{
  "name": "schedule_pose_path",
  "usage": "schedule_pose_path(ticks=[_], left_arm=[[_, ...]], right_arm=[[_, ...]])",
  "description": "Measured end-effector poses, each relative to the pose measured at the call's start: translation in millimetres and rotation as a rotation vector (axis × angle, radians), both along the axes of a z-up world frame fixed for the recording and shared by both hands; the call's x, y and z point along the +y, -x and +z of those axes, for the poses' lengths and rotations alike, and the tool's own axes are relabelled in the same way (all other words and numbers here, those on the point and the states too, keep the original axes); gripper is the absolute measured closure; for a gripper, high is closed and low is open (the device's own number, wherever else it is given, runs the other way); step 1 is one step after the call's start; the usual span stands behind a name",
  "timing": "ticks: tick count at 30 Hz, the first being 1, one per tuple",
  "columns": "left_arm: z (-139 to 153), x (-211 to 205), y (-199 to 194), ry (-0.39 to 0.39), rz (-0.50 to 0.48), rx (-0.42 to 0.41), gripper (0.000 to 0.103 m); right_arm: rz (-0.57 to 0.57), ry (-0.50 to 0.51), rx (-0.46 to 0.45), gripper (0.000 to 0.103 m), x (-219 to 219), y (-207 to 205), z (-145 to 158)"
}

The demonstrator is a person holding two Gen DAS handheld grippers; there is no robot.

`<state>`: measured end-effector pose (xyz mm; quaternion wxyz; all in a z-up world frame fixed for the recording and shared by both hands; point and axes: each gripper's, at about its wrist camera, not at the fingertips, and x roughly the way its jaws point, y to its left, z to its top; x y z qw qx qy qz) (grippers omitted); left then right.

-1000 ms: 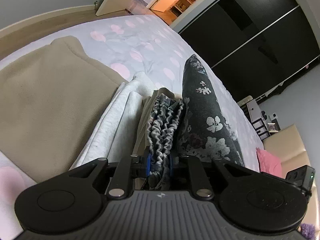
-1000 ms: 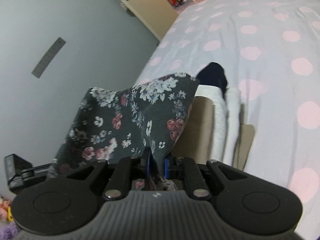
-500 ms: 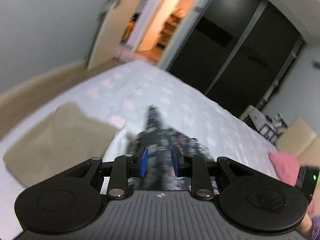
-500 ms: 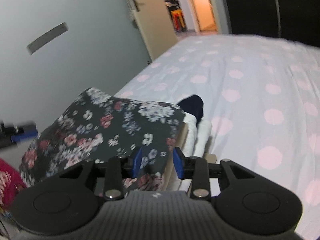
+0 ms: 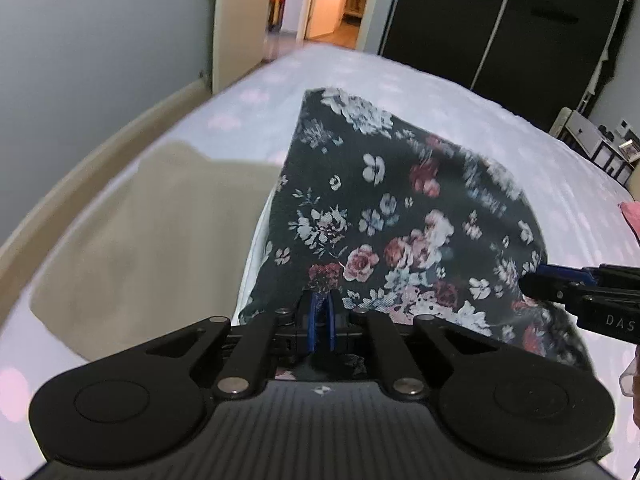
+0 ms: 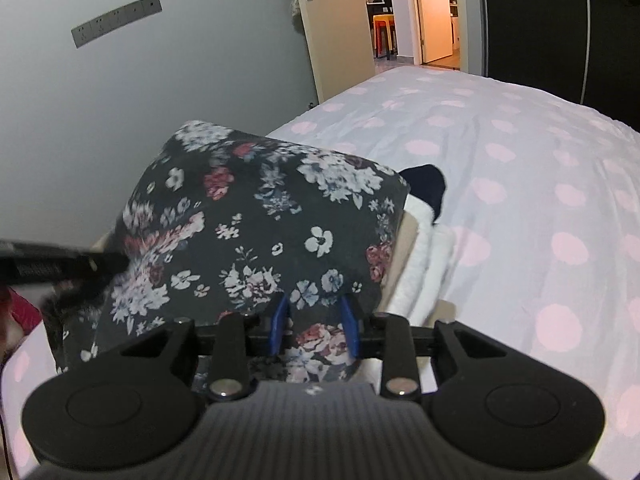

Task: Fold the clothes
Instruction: 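Carry the folded jeans with both grippers over the clothes stack, then lower the jeans onto the stack and open both grippers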

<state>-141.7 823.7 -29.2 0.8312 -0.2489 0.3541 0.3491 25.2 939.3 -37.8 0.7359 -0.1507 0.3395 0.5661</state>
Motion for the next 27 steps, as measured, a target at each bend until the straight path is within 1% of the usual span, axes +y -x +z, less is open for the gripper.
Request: schedule_pose_path(ticks=[4, 7, 9, 10, 11, 12, 14, 15, 17, 20, 22, 24, 26, 27], left_arm=[[-11, 12, 4, 0.041, 0.051, -0.028, 0.097], [-10, 12, 3, 0.047, 0.063, -0.027, 0.097], [-4, 4, 3, 0.016, 0.061, -0.016, 0.097], [1, 0, 7, 0.002, 0.07, -0.035, 0.097], [6, -5, 12, -0.012, 0.078, -0.053, 0.095], [11, -10, 17, -0.028, 0.083, -0.072, 0.091], [23, -22, 28, -0.061, 0.076, -0.103, 0.088], [28, -29, 33, -0.073, 0.065, -0.108, 0.087], [36, -48, 37, -0.111, 0.03, -0.092, 0.087], [39, -75, 39, -0.162, -0.004, -0.047, 0.087], [31, -80, 36, -0.154, 0.006, -0.018, 0.087], [20, -78, 32, -0.115, 0.028, 0.014, 0.087], [15, -77, 33, -0.1, 0.045, 0.029, 0.087], [18, -80, 34, -0.099, 0.053, 0.025, 0.087]], right_arm=[[0.012, 0.042, -0.085, 0.069, 26, 11, -11], [0.003, 0.058, -0.086, 0.069, 35, 8, -13], [0.006, 0.073, -0.084, 0.069, 34, 6, -10], [0.015, 0.08, -0.087, 0.069, 31, 7, -8], [0.018, 0.081, -0.092, 0.069, 27, 8, -4], [0.02, 0.079, -0.097, 0.071, 23, 8, 0], [0.022, 0.045, -0.11, 0.079, 7, 9, 9], [0.03, 0.024, -0.117, 0.081, -4, 12, 15], [0.057, 0.012, -0.107, 0.081, -20, 23, 18], [0.096, -0.007, -0.091, 0.08, -45, 41, 23], [0.109, -0.013, -0.078, 0.08, -55, 53, 20], [0.11, 0.008, -0.089, 0.079, -62, 63, 12], [0.09, 0.03, -0.082, 0.079, -66, 67, 3], [0.078, 0.031, -0.07, 0.079, -69, 66, 2]])
